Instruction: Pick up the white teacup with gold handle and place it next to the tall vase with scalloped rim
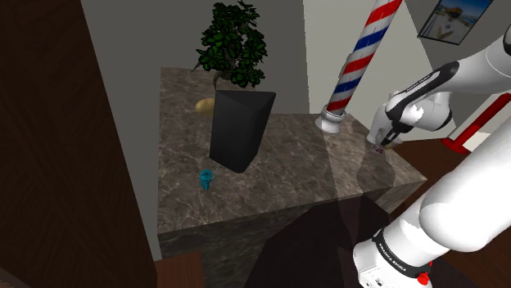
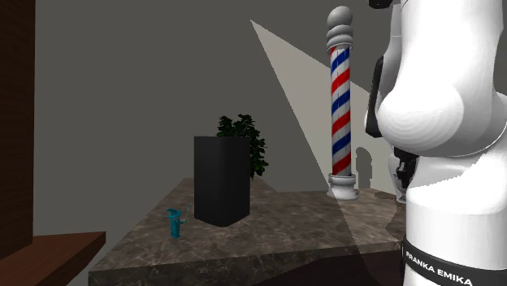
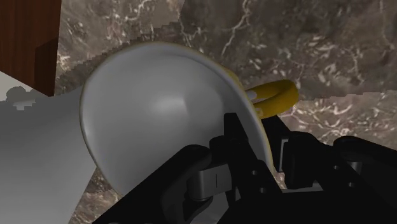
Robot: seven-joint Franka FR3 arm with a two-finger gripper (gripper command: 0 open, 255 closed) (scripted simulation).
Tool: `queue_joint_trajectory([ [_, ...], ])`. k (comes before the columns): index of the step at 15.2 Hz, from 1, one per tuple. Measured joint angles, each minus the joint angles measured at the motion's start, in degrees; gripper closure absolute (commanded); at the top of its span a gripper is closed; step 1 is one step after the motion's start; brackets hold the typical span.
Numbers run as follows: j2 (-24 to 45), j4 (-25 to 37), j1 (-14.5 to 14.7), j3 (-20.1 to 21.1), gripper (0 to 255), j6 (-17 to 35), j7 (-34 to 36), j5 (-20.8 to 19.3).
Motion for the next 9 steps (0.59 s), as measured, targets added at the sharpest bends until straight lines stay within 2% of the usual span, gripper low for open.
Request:
queue_joint_trajectory([
  [4,4.96,-0.31,-3.18,5.16,255,3.12,-9.55,13.12],
  [6,7.03,-0.17,-6.32,9.18,255,4.42,-13.95,18.90],
  [7,7.82,0.05,-7.64,10.85,255,4.78,-15.49,21.03],
  [9,8.29,0.22,-8.47,11.87,255,4.97,-16.39,22.27],
])
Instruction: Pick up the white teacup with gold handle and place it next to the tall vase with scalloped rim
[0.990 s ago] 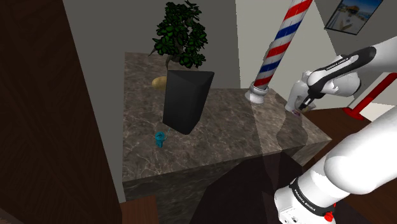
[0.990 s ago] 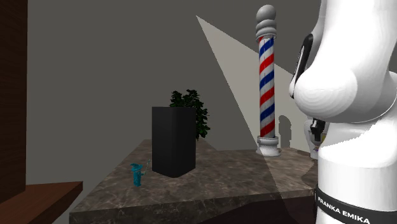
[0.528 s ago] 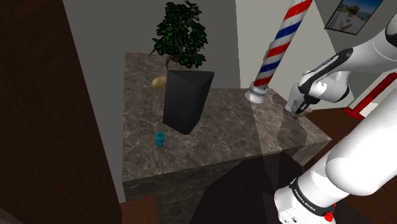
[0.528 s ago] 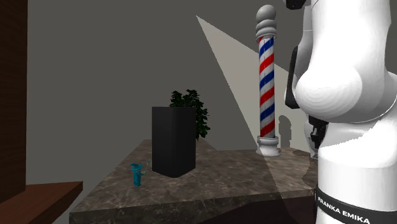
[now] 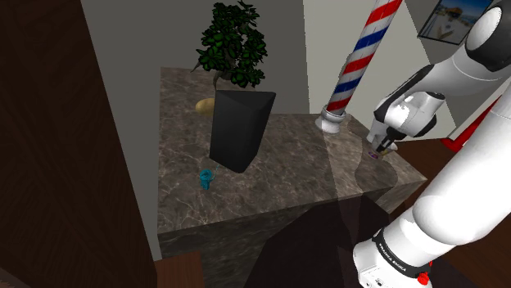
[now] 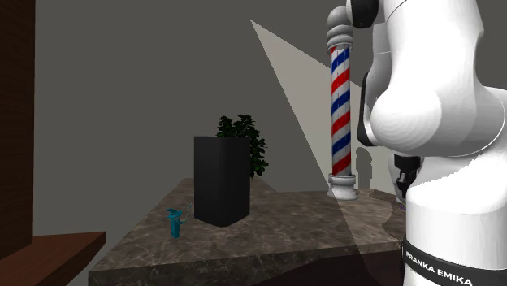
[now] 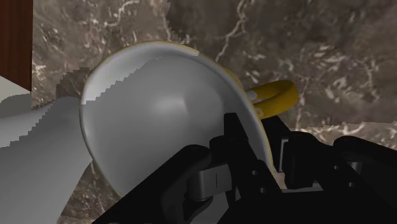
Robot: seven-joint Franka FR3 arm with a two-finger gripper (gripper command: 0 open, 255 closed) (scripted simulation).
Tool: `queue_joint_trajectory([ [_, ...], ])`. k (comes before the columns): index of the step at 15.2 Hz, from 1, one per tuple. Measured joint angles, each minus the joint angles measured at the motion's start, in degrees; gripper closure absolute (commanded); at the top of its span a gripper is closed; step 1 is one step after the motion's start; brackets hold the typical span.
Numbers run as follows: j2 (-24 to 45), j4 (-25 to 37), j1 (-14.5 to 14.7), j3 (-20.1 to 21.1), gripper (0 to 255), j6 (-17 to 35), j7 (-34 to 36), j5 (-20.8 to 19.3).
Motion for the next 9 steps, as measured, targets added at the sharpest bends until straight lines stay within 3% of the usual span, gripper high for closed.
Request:
queue_joint_trajectory([
  [4,0.15,0.04,-0.32,0.38,255,0.09,-0.34,0.46],
  [5,0.16,0.05,-0.33,0.40,0,0.09,-0.36,0.48],
  [9,0.15,0.06,-0.33,0.40,0,0.11,-0.36,0.48],
])
